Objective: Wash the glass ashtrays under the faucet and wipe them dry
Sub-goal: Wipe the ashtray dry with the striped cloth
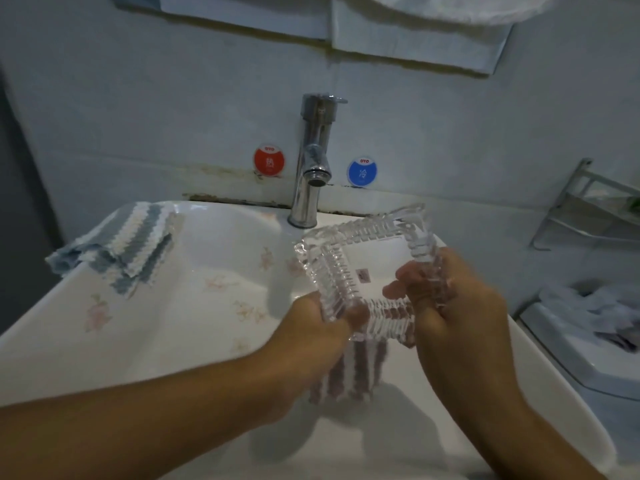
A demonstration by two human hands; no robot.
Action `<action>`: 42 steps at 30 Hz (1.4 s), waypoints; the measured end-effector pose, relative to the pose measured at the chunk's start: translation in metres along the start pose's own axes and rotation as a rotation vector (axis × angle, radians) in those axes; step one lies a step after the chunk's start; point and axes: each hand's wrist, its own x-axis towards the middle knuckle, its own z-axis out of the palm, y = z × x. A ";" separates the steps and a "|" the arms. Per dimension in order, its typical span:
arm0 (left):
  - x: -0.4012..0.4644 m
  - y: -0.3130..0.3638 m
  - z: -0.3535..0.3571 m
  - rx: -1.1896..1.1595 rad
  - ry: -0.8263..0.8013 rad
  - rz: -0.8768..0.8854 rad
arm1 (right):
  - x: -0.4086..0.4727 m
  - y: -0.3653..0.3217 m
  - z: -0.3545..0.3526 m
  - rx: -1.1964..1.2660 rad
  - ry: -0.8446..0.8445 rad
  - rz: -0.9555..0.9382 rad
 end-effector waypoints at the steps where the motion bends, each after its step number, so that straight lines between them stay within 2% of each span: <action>1: 0.002 -0.001 0.002 -0.026 0.021 -0.011 | 0.000 -0.002 0.000 0.034 -0.001 -0.013; 5: 0.004 0.002 0.000 -0.122 0.174 0.007 | 0.002 -0.006 0.001 0.056 -0.029 -0.053; 10: 0.002 0.010 -0.015 -0.081 0.193 0.236 | 0.004 -0.002 -0.006 0.056 0.022 -0.026; 12: 0.006 0.010 -0.021 0.019 0.241 0.302 | 0.003 0.001 -0.011 0.041 0.014 -0.050; 15: 0.014 0.005 -0.028 0.144 0.310 0.324 | 0.002 0.004 -0.011 -0.127 -0.060 -0.148; 18: 0.013 0.001 -0.029 0.149 0.337 0.324 | 0.001 0.008 -0.005 -0.301 -0.231 -0.128; 20: 0.009 0.003 -0.026 0.047 0.316 0.247 | 0.001 0.011 -0.003 -0.328 -0.243 -0.092; 22: 0.006 0.007 -0.020 -0.129 0.235 0.076 | 0.000 0.010 -0.002 -0.298 -0.137 -0.104; 24: 0.003 0.011 -0.014 -0.250 0.101 -0.058 | -0.001 0.006 -0.002 -0.275 -0.007 -0.149; 26: -0.001 0.012 -0.006 -0.315 -0.056 -0.108 | -0.001 0.004 -0.003 -0.257 0.078 -0.168; 28: -0.002 0.010 -0.002 -0.315 -0.099 -0.101 | -0.001 0.005 -0.003 -0.264 0.061 -0.135; 31: 0.003 0.011 -0.009 -0.371 0.035 -0.015 | -0.001 0.010 -0.003 -0.300 -0.015 -0.066; 33: 0.004 0.013 -0.015 -0.399 0.078 0.024 | 0.000 0.012 -0.004 -0.310 -0.009 -0.049; 38: -0.007 0.011 -0.009 -0.268 -0.127 -0.051 | 0.000 0.004 -0.006 -0.262 0.082 -0.089; 42: -0.004 0.011 -0.010 -0.301 0.004 0.043 | -0.001 0.005 -0.004 -0.223 -0.010 -0.007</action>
